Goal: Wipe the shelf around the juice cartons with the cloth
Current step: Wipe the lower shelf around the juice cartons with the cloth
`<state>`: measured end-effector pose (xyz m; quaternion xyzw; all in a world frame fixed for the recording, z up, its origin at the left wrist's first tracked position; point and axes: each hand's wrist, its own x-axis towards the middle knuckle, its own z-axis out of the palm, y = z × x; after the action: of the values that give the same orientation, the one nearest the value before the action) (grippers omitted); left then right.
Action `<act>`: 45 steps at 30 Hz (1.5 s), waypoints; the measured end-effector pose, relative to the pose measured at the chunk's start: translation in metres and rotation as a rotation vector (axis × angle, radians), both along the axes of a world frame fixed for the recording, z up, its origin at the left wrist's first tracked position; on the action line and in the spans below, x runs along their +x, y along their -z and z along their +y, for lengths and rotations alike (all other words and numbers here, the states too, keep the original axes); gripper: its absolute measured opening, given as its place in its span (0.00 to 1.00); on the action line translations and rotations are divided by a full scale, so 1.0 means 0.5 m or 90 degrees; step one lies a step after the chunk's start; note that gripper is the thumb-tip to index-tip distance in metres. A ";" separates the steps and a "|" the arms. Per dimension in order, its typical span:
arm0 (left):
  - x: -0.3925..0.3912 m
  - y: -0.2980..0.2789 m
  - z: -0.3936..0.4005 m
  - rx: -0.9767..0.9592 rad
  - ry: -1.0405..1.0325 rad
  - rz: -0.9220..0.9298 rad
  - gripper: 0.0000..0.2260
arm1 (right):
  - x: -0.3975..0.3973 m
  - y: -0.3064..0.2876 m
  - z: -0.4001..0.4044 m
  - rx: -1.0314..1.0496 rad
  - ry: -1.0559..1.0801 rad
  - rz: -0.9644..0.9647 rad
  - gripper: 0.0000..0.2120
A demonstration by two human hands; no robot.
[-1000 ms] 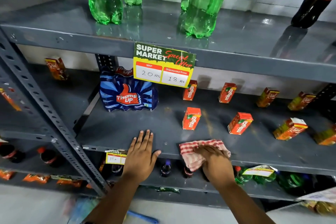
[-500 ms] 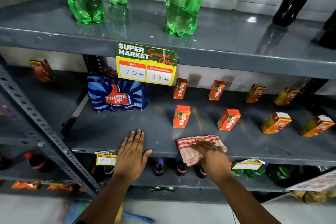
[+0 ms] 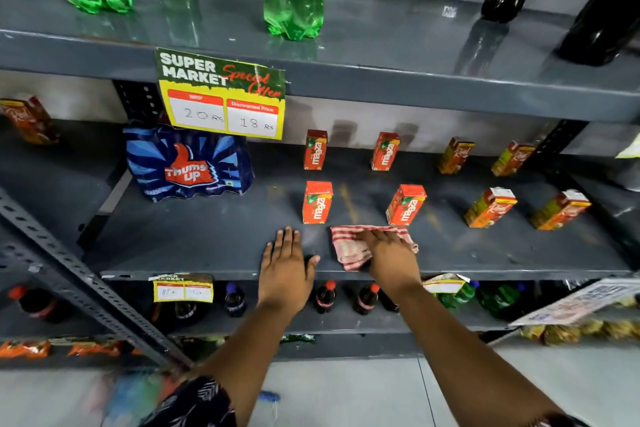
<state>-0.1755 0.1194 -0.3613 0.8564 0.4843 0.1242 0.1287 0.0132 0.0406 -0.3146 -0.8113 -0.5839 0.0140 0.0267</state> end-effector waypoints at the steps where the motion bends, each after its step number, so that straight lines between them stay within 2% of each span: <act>1: 0.010 0.004 -0.008 0.000 -0.013 0.009 0.30 | -0.003 0.013 -0.009 0.013 0.013 -0.007 0.29; 6: 0.009 0.014 -0.016 0.021 -0.017 -0.003 0.30 | -0.017 0.016 -0.089 0.086 0.047 0.014 0.25; 11: 0.011 0.015 -0.017 0.027 -0.014 0.009 0.30 | 0.026 -0.042 -0.161 0.187 0.051 0.020 0.20; 13: 0.011 0.015 -0.016 0.033 -0.015 0.019 0.30 | 0.057 -0.075 -0.135 0.225 0.083 0.003 0.22; 15: 0.012 0.015 -0.017 0.031 -0.015 0.019 0.30 | 0.071 -0.089 -0.091 0.192 0.088 -0.003 0.24; 19: 0.009 0.015 -0.016 0.035 -0.009 0.021 0.30 | 0.053 -0.025 -0.047 -0.012 0.061 0.025 0.29; 21: 0.009 0.017 -0.014 0.039 -0.008 0.010 0.30 | 0.037 0.015 -0.071 0.010 0.069 0.028 0.33; 23: 0.010 0.020 -0.014 0.044 -0.008 0.013 0.29 | 0.026 0.022 -0.106 0.054 0.077 0.016 0.34; 25: 0.009 0.024 -0.014 0.045 -0.006 0.015 0.30 | 0.027 0.017 -0.142 0.089 0.067 0.016 0.31; 28: 0.007 0.028 -0.013 0.045 -0.003 0.016 0.30 | 0.047 -0.019 -0.192 0.150 0.024 0.007 0.21; 31: 0.009 0.027 -0.014 0.056 -0.005 0.016 0.33 | 0.101 -0.064 -0.173 0.212 0.048 -0.015 0.22; 33: 0.010 0.026 -0.013 0.053 -0.007 0.011 0.34 | 0.126 -0.077 -0.136 0.188 0.102 -0.008 0.25; 37: 0.013 0.029 -0.011 0.051 -0.009 0.029 0.33 | 0.139 -0.025 -0.102 0.034 0.103 -0.017 0.31; 39: 0.012 0.031 -0.011 0.044 -0.011 0.024 0.33 | 0.130 0.003 -0.117 0.041 0.120 -0.019 0.32; 45: 0.010 0.026 -0.016 0.050 -0.018 0.034 0.33 | 0.129 -0.006 -0.200 0.057 0.123 -0.001 0.23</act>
<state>-0.1707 0.1115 -0.3745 0.8571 0.4940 0.1220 0.0802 0.0779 -0.0596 -0.3117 -0.8617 -0.5032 -0.0153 0.0637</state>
